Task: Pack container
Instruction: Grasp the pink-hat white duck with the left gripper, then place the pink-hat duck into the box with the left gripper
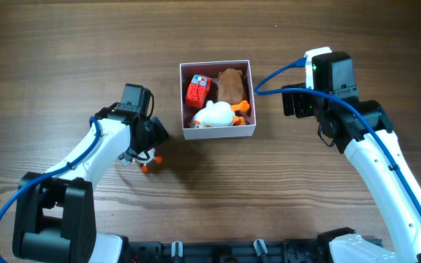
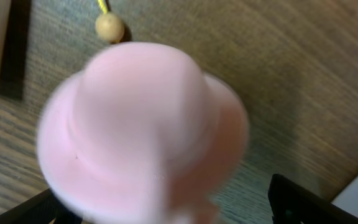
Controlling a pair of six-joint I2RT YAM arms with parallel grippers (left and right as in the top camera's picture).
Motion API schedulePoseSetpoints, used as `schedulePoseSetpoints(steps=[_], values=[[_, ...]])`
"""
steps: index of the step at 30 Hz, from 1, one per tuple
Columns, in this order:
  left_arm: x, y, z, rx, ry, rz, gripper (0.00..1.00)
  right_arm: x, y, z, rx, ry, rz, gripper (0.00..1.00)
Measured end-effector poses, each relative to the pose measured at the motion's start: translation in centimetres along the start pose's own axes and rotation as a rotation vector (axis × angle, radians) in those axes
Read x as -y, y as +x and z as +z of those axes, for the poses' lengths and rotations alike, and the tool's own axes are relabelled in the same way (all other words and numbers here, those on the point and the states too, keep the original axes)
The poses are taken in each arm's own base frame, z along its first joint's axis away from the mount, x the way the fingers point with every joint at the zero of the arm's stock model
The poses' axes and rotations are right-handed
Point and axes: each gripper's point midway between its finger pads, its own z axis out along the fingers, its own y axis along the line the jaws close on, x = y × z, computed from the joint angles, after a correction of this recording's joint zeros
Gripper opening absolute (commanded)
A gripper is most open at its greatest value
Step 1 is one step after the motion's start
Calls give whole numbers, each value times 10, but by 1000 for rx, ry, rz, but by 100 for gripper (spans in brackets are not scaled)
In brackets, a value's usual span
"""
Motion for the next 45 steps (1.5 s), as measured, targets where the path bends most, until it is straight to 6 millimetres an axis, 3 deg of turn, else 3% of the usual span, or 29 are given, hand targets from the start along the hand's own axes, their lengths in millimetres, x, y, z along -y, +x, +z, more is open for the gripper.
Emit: schedulePoseSetpoints(steps=[1, 2, 3, 4, 10, 13, 15, 19, 24, 26, 29, 32, 35, 39, 42, 43, 44, 45], values=[[-1, 2, 1, -4, -1, -6, 89, 0, 0, 0, 0, 0, 0, 100], [-1, 2, 3, -3, 1, -10, 65, 0, 0, 0, 0, 0, 0, 100], [-2, 3, 3, -4, 0, -15, 20, 0, 0, 0, 0, 0, 0, 100], [-3, 4, 4, -5, -2, -19, 4, 0, 0, 0, 0, 0, 0, 99], [-5, 8, 5, -18, -3, -24, 4, 0, 0, 0, 0, 0, 0, 99], [1, 6, -10, -24, 18, -24, 4, 0, 0, 0, 0, 0, 0, 99], [14, -1, -30, 4, 75, 0, 4, 0, 0, 0, 0, 0, 0, 100], [57, -13, -99, 160, 254, 144, 4, 0, 0, 0, 0, 0, 0, 100], [127, 15, -177, 366, 512, 488, 4, 0, 0, 0, 0, 0, 0, 100], [145, 32, -186, 406, 546, 605, 4, 0, 0, 0, 0, 0, 0, 99], [160, 34, -186, 479, 525, 689, 4, 0, 0, 0, 0, 0, 0, 100], [180, 28, -161, 535, 454, 824, 4, 0, 0, 0, 0, 0, 0, 100], [185, 24, -126, 515, 365, 916, 4, 0, 0, 0, 0, 0, 0, 99], [181, 22, -87, 468, 254, 987, 20, 0, 0, 0, 0, 0, 0, 100], [177, 19, -73, 462, 200, 1008, 33, 0, 0, 0, 0, 0, 0, 100], [176, 18, -70, 462, 188, 1009, 56, 0, 0, 0, 0, 0, 0, 99], [176, 17, -67, 463, 174, 1013, 70, 0, 0, 0, 0, 0, 0, 100], [175, 16, -65, 462, 167, 1016, 73, 0, 0, 0, 0, 0, 0, 100]])
